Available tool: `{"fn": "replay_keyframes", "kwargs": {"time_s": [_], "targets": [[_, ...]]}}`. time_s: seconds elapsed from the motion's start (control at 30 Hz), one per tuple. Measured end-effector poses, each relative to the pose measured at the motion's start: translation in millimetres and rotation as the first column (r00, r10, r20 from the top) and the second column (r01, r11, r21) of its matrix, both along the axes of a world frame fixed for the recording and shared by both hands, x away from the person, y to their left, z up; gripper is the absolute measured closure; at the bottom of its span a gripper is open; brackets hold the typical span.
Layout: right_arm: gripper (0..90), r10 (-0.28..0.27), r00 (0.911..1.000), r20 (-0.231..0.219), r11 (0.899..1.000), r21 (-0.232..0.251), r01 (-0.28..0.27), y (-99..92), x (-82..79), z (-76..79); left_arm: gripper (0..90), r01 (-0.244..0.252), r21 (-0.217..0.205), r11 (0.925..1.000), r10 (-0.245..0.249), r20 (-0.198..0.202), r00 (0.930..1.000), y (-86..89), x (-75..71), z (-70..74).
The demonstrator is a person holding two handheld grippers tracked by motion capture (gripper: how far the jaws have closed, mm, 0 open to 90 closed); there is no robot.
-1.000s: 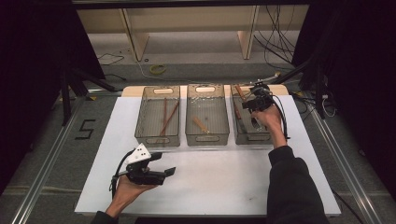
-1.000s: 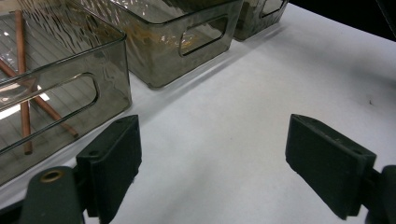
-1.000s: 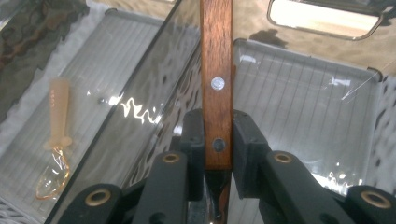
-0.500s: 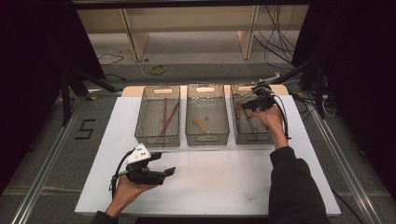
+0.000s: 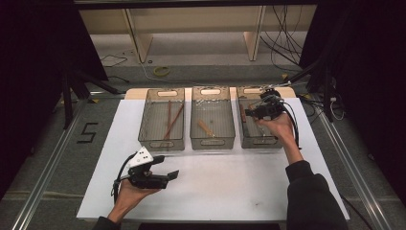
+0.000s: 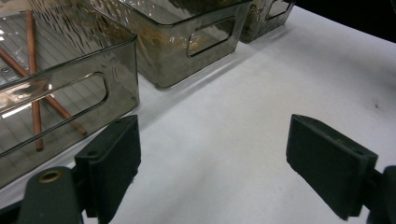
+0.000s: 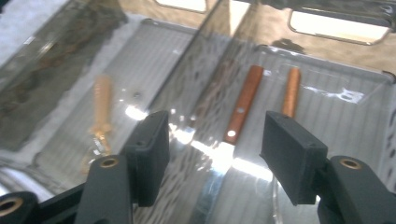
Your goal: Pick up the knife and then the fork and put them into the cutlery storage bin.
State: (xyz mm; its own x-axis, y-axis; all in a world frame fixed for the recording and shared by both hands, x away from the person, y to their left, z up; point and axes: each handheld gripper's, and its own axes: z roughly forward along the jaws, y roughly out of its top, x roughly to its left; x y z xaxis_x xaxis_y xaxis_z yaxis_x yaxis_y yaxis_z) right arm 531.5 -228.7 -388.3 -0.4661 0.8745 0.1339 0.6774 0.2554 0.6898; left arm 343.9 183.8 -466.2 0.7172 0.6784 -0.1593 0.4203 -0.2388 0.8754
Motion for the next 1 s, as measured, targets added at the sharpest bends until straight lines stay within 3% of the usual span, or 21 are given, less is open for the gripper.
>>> {"fn": "replay_keyframes", "kwargs": {"time_s": [0.33, 1.0], "targets": [[40.3, 0.090, 0.9939, 0.063, 0.995, 0.045, -0.093, 10.7, -32.6, 5.1, 17.3, -0.007, -0.009, 0.9999, 0.007, 0.002, 1.0000, 1.6, 0.2, 0.2], [35.3, 0.137, 0.9823, 0.127, 0.982, 0.111, -0.152, 22.0, -66.0, 4.7, 17.3, -0.012, -0.020, 0.9997, 0.012, 0.003, 0.9999, 2.3, 0.6, -0.2]]}}
